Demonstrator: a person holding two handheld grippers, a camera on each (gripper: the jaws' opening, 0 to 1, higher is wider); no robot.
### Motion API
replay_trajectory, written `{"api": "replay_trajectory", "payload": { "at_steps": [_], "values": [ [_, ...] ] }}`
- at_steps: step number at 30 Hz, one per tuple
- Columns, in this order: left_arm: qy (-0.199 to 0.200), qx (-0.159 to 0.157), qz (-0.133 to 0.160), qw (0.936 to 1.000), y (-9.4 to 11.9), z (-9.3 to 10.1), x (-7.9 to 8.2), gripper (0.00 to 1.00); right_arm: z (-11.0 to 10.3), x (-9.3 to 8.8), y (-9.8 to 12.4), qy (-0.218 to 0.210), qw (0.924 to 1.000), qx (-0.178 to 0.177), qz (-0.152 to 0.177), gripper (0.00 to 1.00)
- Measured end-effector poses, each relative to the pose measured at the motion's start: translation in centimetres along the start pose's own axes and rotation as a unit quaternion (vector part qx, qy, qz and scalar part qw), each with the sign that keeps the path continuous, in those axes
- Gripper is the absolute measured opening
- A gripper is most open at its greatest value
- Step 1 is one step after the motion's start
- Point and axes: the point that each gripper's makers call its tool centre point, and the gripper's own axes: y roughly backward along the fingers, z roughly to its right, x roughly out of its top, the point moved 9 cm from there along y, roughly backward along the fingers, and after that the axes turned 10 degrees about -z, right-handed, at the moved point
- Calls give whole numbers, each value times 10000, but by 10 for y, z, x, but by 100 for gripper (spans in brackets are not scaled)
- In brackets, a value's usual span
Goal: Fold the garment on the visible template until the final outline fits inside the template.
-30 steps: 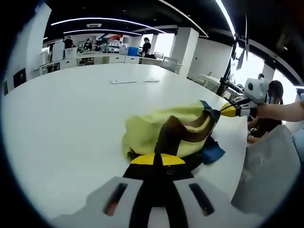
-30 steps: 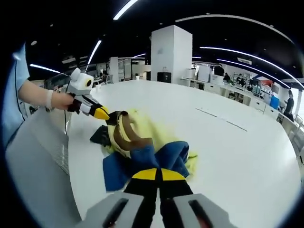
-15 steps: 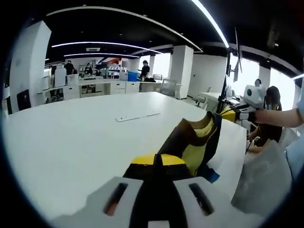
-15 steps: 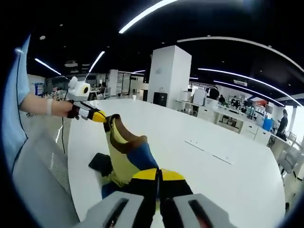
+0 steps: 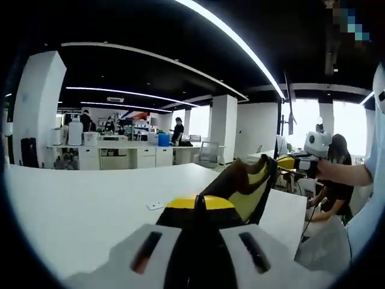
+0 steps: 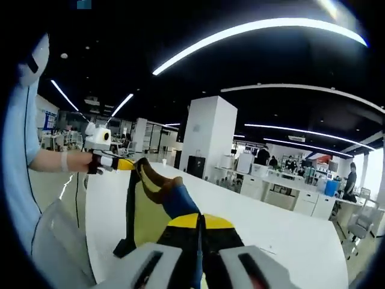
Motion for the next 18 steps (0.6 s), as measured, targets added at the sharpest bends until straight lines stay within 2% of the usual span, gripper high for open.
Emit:
{"api": "replay_trajectory", "payload": {
  "at_steps": [2, 3, 6, 10, 12, 14, 16, 17, 18],
  "values": [
    [-143, 34, 127, 9998, 6, 2, 15, 0, -2, 17, 5, 61, 9996, 20, 260, 0],
    [-217, 26, 244, 9995, 8, 3, 22, 0, -3, 31, 10, 192, 9988, 14, 447, 0],
    [-345, -95, 665, 9971, 15, 5, 47, 0, -4, 50, 16, 295, 9971, 3, 706, 0],
    [-419, -74, 908, 9950, 19, -1, 68, 0, 4, 71, 20, 271, 9937, 52, 1085, 0],
    [-481, -77, 889, 9948, 13, -7, 68, 0, 12, 67, 11, 309, 9940, 73, 1043, 0],
    [-403, -52, 724, 9965, 1, -16, 60, 0, 24, 48, -4, 177, 9974, 42, 694, 0],
    [-256, 113, 268, 9992, -13, -29, 43, 0, 26, 30, -20, 43, 9990, 95, 444, 0],
    [-385, 140, 139, 9991, -23, -34, 33, 0, 29, 24, -27, 33, 9991, 103, 406, 0],
    [-249, 199, 36, 9995, -28, -38, 28, 0, 33, 15, -35, -46, 9995, 121, 302, 0]
  ]
}}
